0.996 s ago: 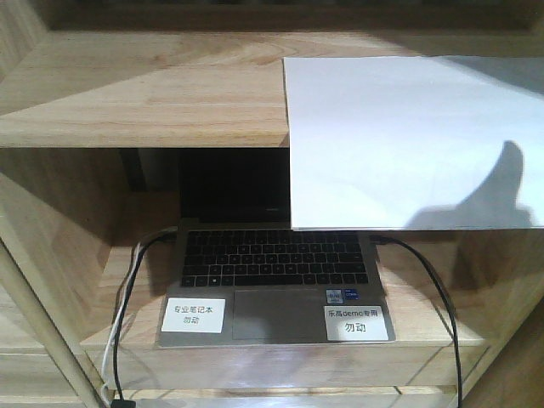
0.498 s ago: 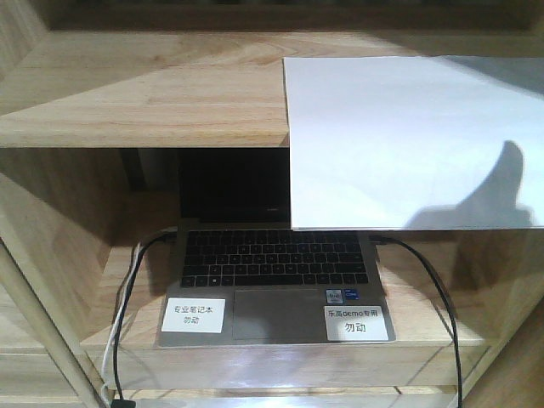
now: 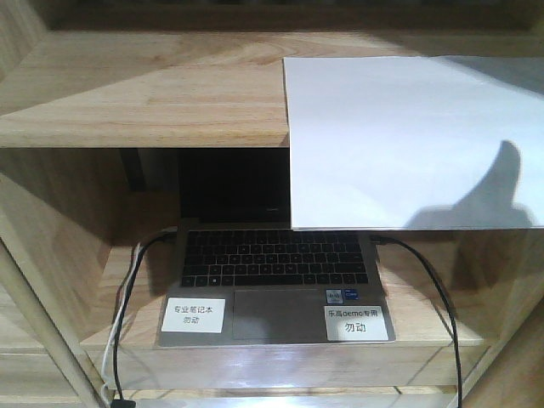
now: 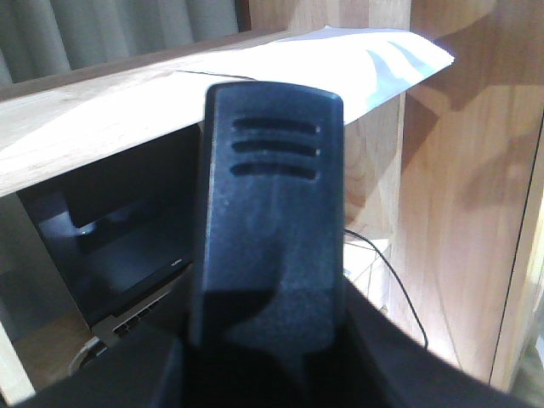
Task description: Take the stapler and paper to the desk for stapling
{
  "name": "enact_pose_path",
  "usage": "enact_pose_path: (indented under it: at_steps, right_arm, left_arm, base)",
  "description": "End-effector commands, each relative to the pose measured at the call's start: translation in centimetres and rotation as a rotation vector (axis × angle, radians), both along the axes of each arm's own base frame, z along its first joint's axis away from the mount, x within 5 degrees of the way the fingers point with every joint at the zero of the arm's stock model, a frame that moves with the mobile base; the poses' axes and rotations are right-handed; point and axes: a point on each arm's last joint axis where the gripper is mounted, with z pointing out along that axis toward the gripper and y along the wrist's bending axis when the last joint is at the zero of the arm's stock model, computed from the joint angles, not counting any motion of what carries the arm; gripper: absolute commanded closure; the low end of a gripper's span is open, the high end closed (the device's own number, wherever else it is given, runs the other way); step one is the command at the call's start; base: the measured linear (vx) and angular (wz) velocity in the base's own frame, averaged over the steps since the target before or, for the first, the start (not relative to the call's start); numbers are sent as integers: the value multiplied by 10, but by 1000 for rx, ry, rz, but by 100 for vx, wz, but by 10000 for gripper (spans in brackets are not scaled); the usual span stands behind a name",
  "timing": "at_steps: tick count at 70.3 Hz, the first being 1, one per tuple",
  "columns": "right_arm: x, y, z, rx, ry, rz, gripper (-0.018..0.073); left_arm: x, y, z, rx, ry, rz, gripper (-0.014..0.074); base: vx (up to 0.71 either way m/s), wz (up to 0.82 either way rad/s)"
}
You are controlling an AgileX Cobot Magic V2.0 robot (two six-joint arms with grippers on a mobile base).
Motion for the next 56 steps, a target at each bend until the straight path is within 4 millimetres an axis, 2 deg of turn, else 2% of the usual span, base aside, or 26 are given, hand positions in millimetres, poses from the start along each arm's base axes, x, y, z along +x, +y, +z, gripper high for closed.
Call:
enact_pose_path:
  at_steps: [1, 14, 28, 35, 45, 56]
  right_arm:
    - [0, -1, 18, 35, -125, -17, 39]
    - [-1, -3, 29, 307, -238, -28, -170]
    - [-2, -6, 31, 840, -249, -26, -152]
    - [-2, -10, 31, 1010, -263, -58, -136]
    - [-3, -13, 31, 1083, -325, -65, -110]
    - [-4, -8, 16, 1137, -461, 111, -80]
  left_arm:
    - [0, 0, 17, -95, -79, 2, 603]
    - [0, 0, 17, -95, -79, 2, 603]
    - [0, 0, 17, -95, -79, 2, 603]
    - [0, 0, 17, -95, -79, 2, 603]
    - [0, 0, 17, -94, -78, 1, 603]
    - [0, 0, 17, -94, -78, 1, 603]
  base:
    - [0, 0]
    - [0, 0]
    - [0, 0]
    - [0, 0]
    - [0, 0]
    - [0, 0]
